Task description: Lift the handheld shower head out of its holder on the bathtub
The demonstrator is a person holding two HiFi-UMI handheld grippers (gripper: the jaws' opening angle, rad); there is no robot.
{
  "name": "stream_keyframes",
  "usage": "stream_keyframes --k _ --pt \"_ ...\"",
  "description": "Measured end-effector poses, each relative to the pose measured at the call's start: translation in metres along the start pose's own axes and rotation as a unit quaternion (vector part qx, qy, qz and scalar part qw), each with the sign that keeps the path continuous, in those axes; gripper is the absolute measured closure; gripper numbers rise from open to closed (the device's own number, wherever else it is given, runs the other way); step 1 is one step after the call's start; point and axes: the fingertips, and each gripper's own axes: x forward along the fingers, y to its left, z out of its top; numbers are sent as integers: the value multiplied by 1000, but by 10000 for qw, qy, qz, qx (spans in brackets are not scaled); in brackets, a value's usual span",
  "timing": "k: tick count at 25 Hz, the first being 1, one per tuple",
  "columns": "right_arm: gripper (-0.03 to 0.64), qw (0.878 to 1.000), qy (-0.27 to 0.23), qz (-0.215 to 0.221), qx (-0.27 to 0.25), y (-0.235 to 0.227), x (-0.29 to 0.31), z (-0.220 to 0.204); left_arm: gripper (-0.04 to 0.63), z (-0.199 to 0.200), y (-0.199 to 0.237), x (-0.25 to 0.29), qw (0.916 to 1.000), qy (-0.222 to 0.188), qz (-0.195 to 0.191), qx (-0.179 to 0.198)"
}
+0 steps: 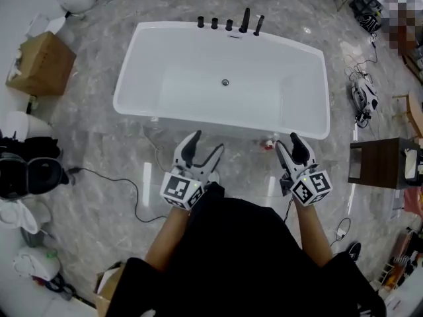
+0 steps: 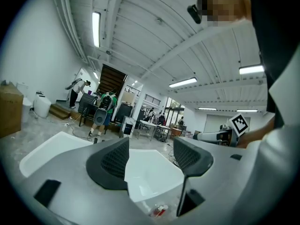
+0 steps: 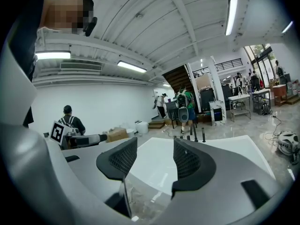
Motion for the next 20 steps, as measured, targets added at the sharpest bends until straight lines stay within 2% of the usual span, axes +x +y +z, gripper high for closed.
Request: stream_keyframes --k 6,9,11,17,20 --pt "402 9998 75 -180 -3 7 18 0 321 2 17 7 9994 104 -304 81" --pt "402 9997 155 -192 -23 12 19 -3 321 16 17 9 9992 -4 -389 78" --pt "402 9995 233 -212 -42 8 19 -6 321 26 14 12 9990 -134 -417 -77" --pt "400 9996 180 -208 54 -6 28 -6 321 22 20 19 9986 -183 -256 -430" --pt "400 9999 74 -130 76 -15 41 -1 321 16 27 25 9991 -84 -163 -386"
